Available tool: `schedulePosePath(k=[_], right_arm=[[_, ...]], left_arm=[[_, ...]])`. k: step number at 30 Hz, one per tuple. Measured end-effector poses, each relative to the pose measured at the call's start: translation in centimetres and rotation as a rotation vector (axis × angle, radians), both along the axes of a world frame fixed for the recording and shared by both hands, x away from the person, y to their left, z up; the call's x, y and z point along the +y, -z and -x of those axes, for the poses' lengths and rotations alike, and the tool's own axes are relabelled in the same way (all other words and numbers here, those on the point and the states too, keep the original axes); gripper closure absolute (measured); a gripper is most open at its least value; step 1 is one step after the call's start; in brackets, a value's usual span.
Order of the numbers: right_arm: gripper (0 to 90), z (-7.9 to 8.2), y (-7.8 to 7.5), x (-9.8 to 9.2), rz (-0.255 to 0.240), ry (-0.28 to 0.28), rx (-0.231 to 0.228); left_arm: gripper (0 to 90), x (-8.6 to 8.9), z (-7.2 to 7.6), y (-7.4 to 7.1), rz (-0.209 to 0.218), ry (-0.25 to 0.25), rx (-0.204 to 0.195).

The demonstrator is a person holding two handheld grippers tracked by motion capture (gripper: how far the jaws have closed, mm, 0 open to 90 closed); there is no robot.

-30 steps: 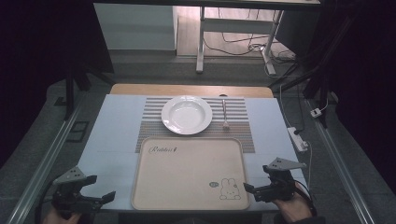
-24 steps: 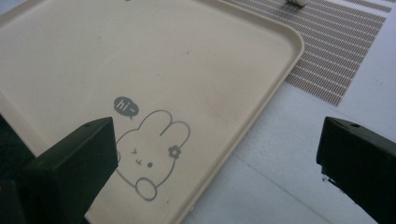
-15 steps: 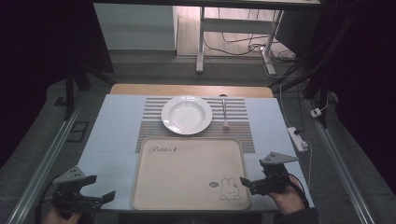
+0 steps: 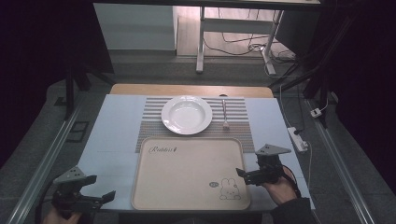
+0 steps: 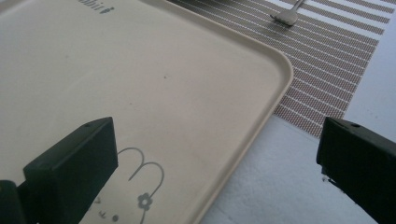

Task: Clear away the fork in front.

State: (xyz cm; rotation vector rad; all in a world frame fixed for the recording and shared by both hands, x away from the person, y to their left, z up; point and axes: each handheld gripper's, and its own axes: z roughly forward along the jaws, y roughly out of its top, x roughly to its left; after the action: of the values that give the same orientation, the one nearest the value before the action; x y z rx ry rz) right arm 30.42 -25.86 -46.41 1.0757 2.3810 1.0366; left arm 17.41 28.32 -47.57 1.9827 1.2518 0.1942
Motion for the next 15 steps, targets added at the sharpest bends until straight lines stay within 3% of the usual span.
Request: schedulePosePath(k=[6,15], right_arm=[[0.0,-1.9,0.3,0.6,0.043,0.009,0.002],[0.0,-4.7,0.6,1.3,0.069,0.027,-0.01]], left_arm=[[1.9,0.0,0.0,0.0,-0.001,0.001,0.002],[2.0,0.0,0.0,0.0,-0.001,0.003,0.002]])
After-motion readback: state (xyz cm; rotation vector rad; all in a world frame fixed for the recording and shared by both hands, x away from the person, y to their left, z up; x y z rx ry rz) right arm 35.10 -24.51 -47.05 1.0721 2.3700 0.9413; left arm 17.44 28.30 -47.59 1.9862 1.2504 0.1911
